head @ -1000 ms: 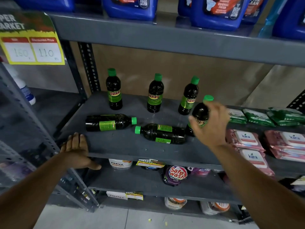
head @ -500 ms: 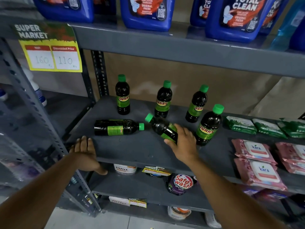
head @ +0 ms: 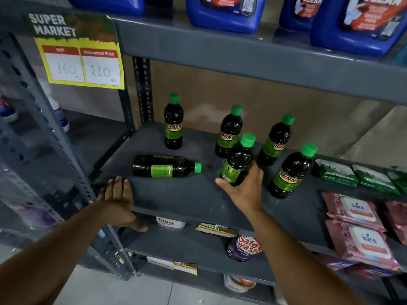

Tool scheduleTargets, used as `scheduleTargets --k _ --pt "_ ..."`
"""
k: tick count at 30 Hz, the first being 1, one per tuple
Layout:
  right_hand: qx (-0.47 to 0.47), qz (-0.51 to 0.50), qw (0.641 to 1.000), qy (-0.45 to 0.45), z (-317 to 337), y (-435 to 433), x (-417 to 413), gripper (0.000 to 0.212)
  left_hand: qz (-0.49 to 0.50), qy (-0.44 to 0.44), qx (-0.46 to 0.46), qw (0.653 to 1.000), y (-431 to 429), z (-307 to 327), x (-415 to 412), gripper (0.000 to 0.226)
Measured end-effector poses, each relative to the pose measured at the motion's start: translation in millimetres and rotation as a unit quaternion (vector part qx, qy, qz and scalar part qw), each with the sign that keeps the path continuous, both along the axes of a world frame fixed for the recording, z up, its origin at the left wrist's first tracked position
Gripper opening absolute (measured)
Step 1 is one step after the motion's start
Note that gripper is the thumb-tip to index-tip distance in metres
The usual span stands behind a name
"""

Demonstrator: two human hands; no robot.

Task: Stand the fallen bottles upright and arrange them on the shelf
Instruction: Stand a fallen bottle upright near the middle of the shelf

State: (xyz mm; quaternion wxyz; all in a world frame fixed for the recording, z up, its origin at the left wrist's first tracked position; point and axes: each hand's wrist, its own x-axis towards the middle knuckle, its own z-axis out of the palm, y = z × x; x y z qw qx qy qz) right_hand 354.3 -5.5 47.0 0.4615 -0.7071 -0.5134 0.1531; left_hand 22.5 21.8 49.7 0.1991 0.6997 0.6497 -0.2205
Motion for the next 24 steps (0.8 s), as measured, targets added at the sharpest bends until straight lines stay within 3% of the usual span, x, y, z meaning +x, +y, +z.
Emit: scheduleTargets --k 4,8,12,19,22,24 --pt "-0.039 -0.025 0.997 0.066 5 4 -3 0.080 0.001 0.002 0.009 1.000 -3 -2 1 0.153" --pt "-0.024 -0.037 0.998 0.038 3 7 -3 0.092 -0.007 -0.005 0.019 1.000 -2 -5 -1 0.153" --pt "-0.046 -0.014 0.994 0.096 9 10 -7 0.084 -0.013 -0.008 0.037 0.999 -4 -10 -3 0.152" --pt "-0.012 -0.003 0.995 0.103 11 7 -11 0.086 -0.017 -0.010 0.093 0.995 -9 -13 -2 0.150" --pt "0.110 -0.094 0.987 -0.066 4 -11 -22 0.090 -0.030 -0.019 0.090 0.995 -11 -13 -2 0.150" --pt "0.196 -0.050 0.969 -0.145 2 -18 -44 0.070 -0.026 -0.014 0.084 0.996 -12 -12 -2 0.150"
